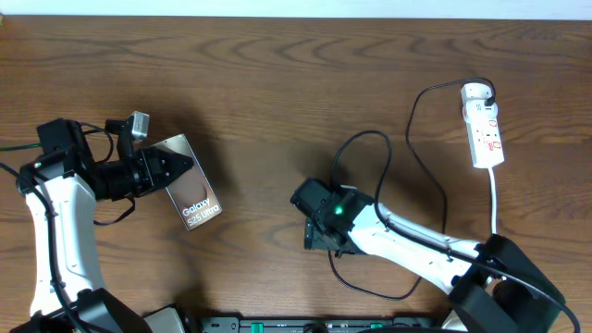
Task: Plug charger to phone and switch on socket
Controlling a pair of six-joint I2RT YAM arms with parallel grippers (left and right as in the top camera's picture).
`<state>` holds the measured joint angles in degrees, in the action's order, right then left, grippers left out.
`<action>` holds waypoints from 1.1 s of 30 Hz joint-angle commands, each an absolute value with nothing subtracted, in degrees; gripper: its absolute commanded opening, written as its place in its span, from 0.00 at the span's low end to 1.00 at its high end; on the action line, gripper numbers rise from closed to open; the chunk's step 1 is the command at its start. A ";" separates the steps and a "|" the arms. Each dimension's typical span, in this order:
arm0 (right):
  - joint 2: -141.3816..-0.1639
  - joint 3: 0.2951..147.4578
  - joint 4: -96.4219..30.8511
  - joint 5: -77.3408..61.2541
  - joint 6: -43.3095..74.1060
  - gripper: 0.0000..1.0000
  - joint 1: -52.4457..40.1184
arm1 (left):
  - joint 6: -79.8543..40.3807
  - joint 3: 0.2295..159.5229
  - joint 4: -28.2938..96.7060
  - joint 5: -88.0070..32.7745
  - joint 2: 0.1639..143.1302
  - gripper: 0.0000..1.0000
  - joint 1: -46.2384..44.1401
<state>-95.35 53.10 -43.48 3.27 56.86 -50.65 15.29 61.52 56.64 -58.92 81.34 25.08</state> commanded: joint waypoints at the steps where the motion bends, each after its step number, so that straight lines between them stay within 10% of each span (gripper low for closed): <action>1: -95.74 51.79 -42.19 3.01 57.84 0.86 -52.21 | 16.05 62.08 56.97 -60.34 81.23 0.07 25.32; 13: -95.77 51.51 -42.19 2.96 58.26 0.36 -52.66 | 16.05 62.08 57.60 -60.31 81.23 0.07 25.32; 33: -98.19 51.51 -41.01 0.49 57.56 0.26 -52.49 | 16.05 62.08 57.65 -60.31 81.23 0.07 25.32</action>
